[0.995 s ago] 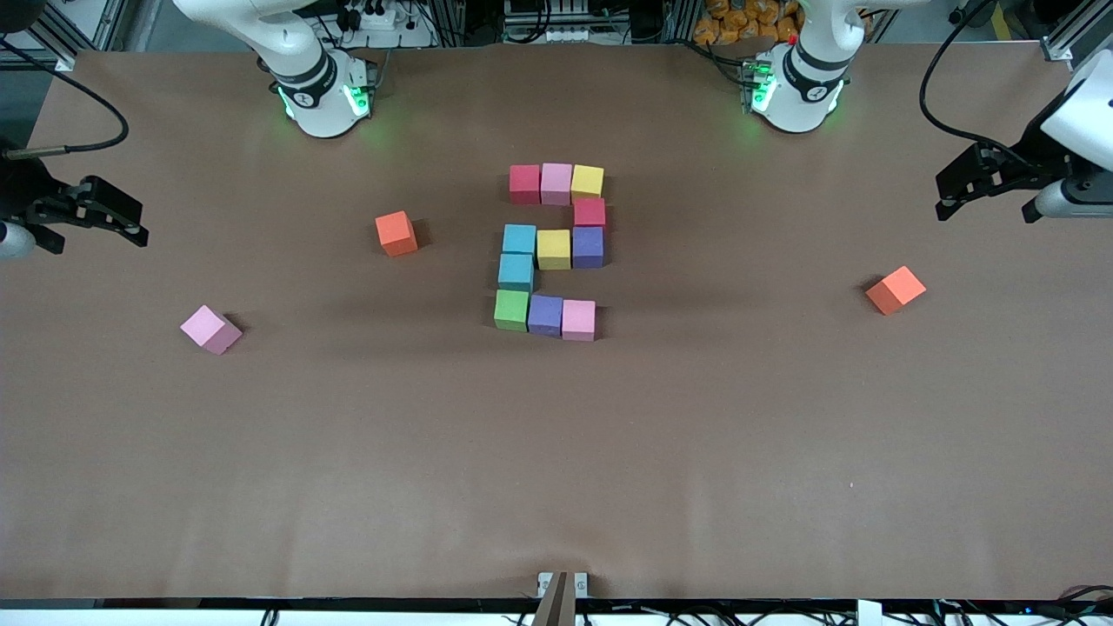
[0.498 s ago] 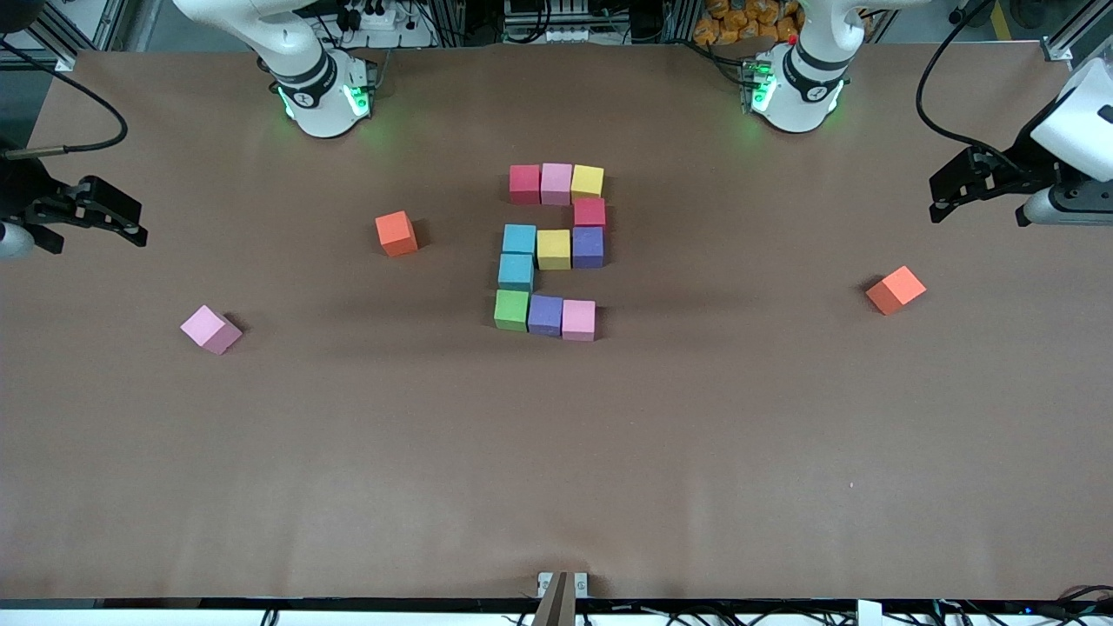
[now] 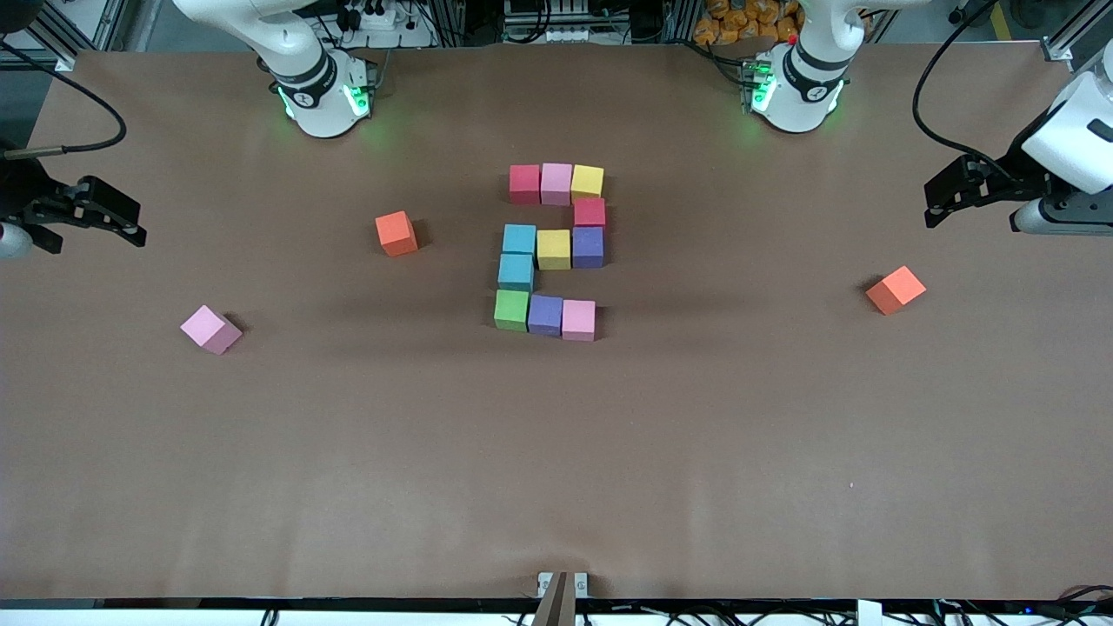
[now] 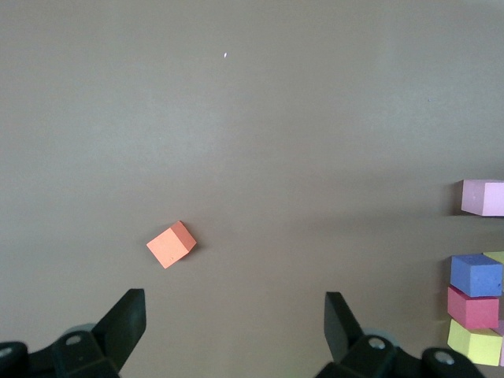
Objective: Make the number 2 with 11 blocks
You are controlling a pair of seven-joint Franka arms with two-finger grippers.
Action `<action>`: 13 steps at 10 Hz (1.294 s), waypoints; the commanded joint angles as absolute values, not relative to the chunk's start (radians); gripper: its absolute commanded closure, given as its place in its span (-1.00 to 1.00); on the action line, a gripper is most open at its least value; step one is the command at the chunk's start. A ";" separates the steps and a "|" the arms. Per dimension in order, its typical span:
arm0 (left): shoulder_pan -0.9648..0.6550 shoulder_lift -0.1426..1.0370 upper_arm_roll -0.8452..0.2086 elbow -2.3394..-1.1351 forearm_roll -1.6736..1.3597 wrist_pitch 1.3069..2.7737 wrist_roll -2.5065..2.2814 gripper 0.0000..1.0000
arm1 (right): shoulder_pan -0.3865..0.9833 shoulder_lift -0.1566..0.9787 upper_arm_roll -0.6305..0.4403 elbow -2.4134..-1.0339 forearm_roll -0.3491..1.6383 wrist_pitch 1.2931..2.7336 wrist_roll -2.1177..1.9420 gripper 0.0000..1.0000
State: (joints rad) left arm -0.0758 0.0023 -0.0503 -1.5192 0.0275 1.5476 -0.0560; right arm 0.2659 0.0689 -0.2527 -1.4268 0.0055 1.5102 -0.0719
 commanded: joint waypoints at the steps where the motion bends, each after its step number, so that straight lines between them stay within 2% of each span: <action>1: -0.071 0.012 -0.051 -1.491 0.012 1.526 -0.038 -1.00 | 0.258 0.071 -0.250 -1.411 -0.003 1.496 -0.083 -1.00; 13: -0.074 0.014 -0.054 -1.497 0.020 1.529 -0.055 -1.00 | 0.253 0.063 -0.255 -1.411 -0.014 1.496 -0.084 -1.00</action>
State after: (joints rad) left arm -0.0778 0.0054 -0.0540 -1.5190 0.0275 1.5472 -0.0573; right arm 0.2611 0.0680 -0.2590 -1.4236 -0.0021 1.5102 -0.0729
